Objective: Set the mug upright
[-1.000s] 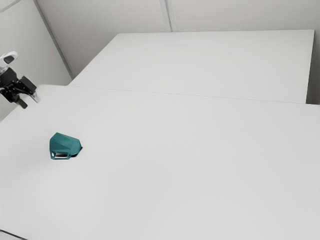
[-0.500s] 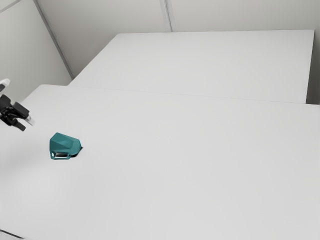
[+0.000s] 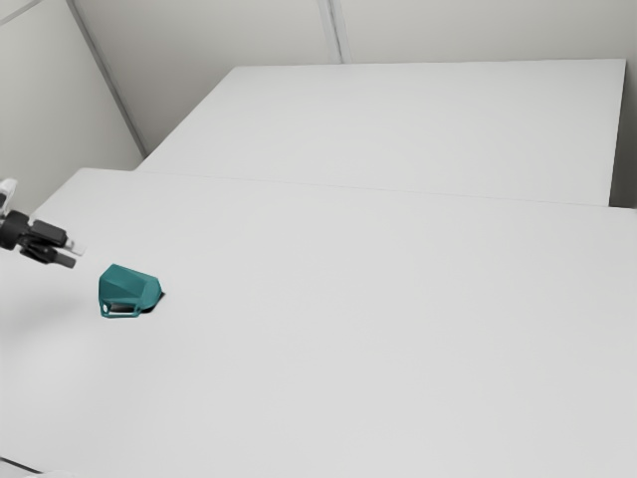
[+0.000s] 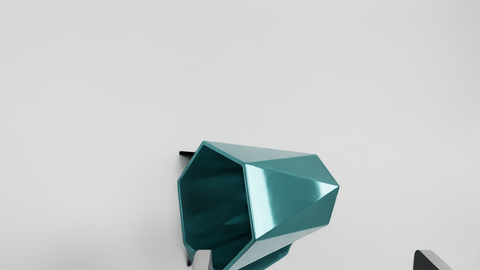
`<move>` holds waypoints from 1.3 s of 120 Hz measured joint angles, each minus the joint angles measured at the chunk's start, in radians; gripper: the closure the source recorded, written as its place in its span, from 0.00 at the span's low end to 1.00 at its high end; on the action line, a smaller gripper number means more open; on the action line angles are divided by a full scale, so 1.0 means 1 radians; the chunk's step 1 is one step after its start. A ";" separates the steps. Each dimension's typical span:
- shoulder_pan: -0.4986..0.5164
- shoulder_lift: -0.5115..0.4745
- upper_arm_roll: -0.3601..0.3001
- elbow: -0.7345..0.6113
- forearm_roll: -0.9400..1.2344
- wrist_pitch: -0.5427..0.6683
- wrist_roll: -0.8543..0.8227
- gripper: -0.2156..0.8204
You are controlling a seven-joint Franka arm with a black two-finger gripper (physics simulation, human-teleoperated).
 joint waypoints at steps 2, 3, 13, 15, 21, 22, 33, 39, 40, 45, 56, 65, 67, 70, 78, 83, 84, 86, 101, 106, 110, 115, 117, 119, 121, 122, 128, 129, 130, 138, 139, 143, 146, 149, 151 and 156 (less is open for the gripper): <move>0.001 0.001 0.000 -0.003 -0.004 -0.005 0.001 0.23; 0.001 0.001 0.000 -0.004 -0.006 -0.007 0.001 0.23; 0.011 0.007 0.001 -0.009 -0.021 -0.043 0.001 0.23; 0.013 0.009 0.001 -0.009 -0.023 -0.051 0.001 0.23; 0.015 0.013 0.001 -0.009 -0.027 -0.069 -0.002 0.23; 0.016 0.014 0.001 -0.009 -0.028 -0.072 -0.002 0.23; 0.018 0.029 0.001 -0.006 -0.035 -0.098 -0.005 0.23; 0.024 0.039 0.001 -0.001 -0.037 -0.108 -0.007 0.23; 0.024 0.040 0.001 -0.001 -0.037 -0.109 -0.007 0.23; 0.028 0.049 0.001 0.002 -0.039 -0.115 -0.009 0.23; 0.033 0.076 0.001 0.018 -0.046 -0.125 -0.010 0.23; 0.034 0.091 0.002 0.025 -0.050 -0.129 -0.011 0.23; 0.034 0.094 0.002 0.025 -0.051 -0.129 -0.011 0.23; 0.034 0.098 0.002 0.026 -0.051 -0.130 -0.011 0.23; 0.034 0.114 0.002 0.039 -0.053 -0.132 -0.012 0.23; 0.034 0.121 0.002 0.044 -0.054 -0.133 -0.012 0.23; 0.034 0.122 0.002 0.045 -0.054 -0.133 -0.013 0.23; 0.034 0.123 0.002 0.046 -0.054 -0.133 -0.013 0.23; 0.033 0.139 0.002 0.075 -0.054 -0.131 -0.013 0.23; 0.032 0.153 0.000 0.093 -0.055 -0.131 -0.013 0.23; 0.031 0.161 -0.003 0.101 -0.055 -0.132 -0.014 0.23; 0.029 0.167 -0.004 0.105 -0.064 -0.134 -0.015 0.23; 0.029 0.169 -0.004 0.105 -0.070 -0.136 -0.016 0.23; 0.028 0.170 -0.004 0.105 -0.074 -0.138 -0.017 0.23; 0.027 0.172 -0.004 0.104 -0.078 -0.141 -0.018 0.23; 0.027 0.172 -0.004 0.104 -0.080 -0.142 -0.019 0.23; 0.025 0.174 -0.006 0.104 -0.089 -0.149 -0.022 0.23; 0.024 0.174 -0.007 0.104 -0.090 -0.150 -0.022 0.23; 0.024 0.174 -0.007 0.104 -0.091 -0.151 -0.023 0.23; 0.022 0.174 -0.014 0.102 -0.102 -0.160 -0.026 0.23; 0.022 0.174 -0.014 0.101 -0.103 -0.161 -0.026 0.23; 0.021 0.174 -0.016 0.100 -0.109 -0.168 -0.027 0.23; 0.021 0.175 -0.017 0.099 -0.115 -0.172 -0.028 0.23; 0.021 0.177 -0.017 0.096 -0.120 -0.177 -0.028 0.23; 0.021 0.179 -0.017 0.094 -0.123 -0.179 -0.028 0.23; 0.020 0.184 -0.018 0.092 -0.129 -0.186 -0.028 0.23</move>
